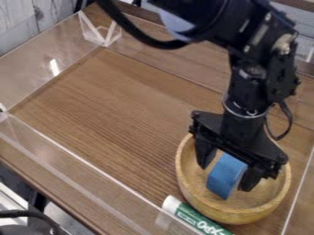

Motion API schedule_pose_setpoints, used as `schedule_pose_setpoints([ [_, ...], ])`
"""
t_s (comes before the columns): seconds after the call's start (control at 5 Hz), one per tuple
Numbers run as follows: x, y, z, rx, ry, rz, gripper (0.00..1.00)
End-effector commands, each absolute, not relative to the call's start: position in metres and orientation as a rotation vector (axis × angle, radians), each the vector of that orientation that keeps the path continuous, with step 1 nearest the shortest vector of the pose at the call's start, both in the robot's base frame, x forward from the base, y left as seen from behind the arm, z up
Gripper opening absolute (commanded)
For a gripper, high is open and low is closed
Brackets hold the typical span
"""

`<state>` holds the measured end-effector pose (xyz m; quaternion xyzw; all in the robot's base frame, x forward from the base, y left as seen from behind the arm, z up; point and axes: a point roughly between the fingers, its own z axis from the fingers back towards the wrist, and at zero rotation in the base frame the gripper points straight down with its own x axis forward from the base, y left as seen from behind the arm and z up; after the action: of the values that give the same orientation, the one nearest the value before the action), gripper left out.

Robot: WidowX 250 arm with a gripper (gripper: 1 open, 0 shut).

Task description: Remove the blue block from inside the brown bowl and put it on the table

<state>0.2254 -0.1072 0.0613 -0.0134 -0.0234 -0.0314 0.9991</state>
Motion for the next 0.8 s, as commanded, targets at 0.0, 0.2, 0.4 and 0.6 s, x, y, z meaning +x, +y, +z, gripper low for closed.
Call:
schedule_pose_setpoints([
  [0.0,0.23,-0.107,0.062,-0.039,-0.076,-0.055,1.0],
  [0.2,0.231,-0.108,0.055,-0.042,-0.08,-0.051,1.0],
  [0.4,0.232,-0.107,0.05,-0.045,-0.086,-0.052,0.0],
  [0.6,0.232,-0.105,0.055,-0.037,-0.084,-0.054,0.0],
])
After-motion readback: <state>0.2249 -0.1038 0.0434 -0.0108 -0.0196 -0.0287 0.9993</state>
